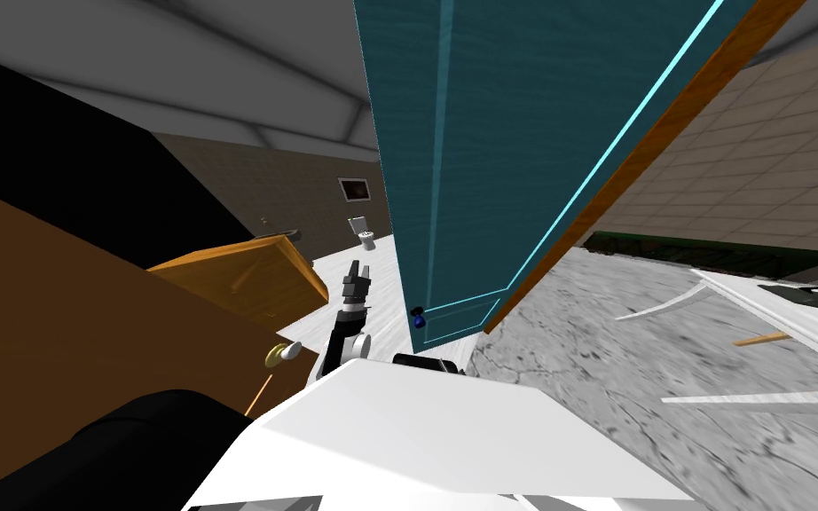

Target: Push the door open

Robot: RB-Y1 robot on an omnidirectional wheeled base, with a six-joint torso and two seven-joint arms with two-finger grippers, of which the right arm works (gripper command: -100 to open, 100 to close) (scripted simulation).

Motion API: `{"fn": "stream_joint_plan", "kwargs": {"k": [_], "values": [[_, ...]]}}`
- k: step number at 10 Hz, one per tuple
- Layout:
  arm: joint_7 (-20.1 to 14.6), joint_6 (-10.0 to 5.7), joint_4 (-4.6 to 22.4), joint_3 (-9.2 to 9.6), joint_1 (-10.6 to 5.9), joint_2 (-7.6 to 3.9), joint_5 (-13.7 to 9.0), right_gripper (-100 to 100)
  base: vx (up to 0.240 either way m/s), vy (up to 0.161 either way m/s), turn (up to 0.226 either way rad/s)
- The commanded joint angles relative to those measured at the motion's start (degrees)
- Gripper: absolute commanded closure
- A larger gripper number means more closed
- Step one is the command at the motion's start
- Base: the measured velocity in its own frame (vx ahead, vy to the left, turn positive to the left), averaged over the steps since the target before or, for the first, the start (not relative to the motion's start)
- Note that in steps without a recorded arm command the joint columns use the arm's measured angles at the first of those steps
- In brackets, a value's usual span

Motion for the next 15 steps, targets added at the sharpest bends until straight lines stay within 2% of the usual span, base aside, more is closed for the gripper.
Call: {"fn": "stream_joint_plan", "kwargs": {"k": [1, 3, 4, 5, 6, 7, 8, 9, 10, 12, 14, 15], "values": [[0.0, 0.0, 0.0, 0.0, 0.01, -0.01, 0.0, 100, -0.014, -0.012, 0.0], [0.0, 0.0, 0.0, 0.0, 0.01, -0.01, 0.0, 100, -0.004, -0.002, 0.0], [-0.04, 0.95, -0.79, -0.97, 0.76, -1.36, -1.31, -100, -0.014, 0.085, -0.164], [-0.07, 1.47, -1.22, -1.49, 1.17, -1.22, -2.02, -100, -0.015, 0.196, -0.244], [-0.09, 1.99, -1.65, -2.02, 1.58, -0.55, -2.74, -100, -0.033, 0.209, -0.16], [-0.12, 2.64, -2.19, -2.67, 2.09, 1.17, -3.63, -100, -0.042, 0.193, -0.186], [-0.13, 2.89, -2.4, -2.92, 2.29, 2.23, -3.97, -100, -0.029, 0.182, -0.121], [-0.03, 2.4, -1.94, -2.77, 2.08, 1.45, -3.73, -100, -0.012, 0.084, -0.024], [-0.08, 3.11, -2.22, -2.81, 1.79, -0.03, -3.76, -100, 0.097, 0.071, 0.029], [-0.16, 3.97, -2.6, -2.82, 1.39, -0.73, -3.73, -100, 0.169, 0.109, 0.024], [-0.24, 4.88, -3.0, -2.83, 0.96, -0.07, -3.69, -100, 0.246, 0.095, 0.03], [-0.28, 5.45, -3.25, -2.83, 0.69, 1.13, -3.67, -100, 0.226, 0.069, 0.03]]}}
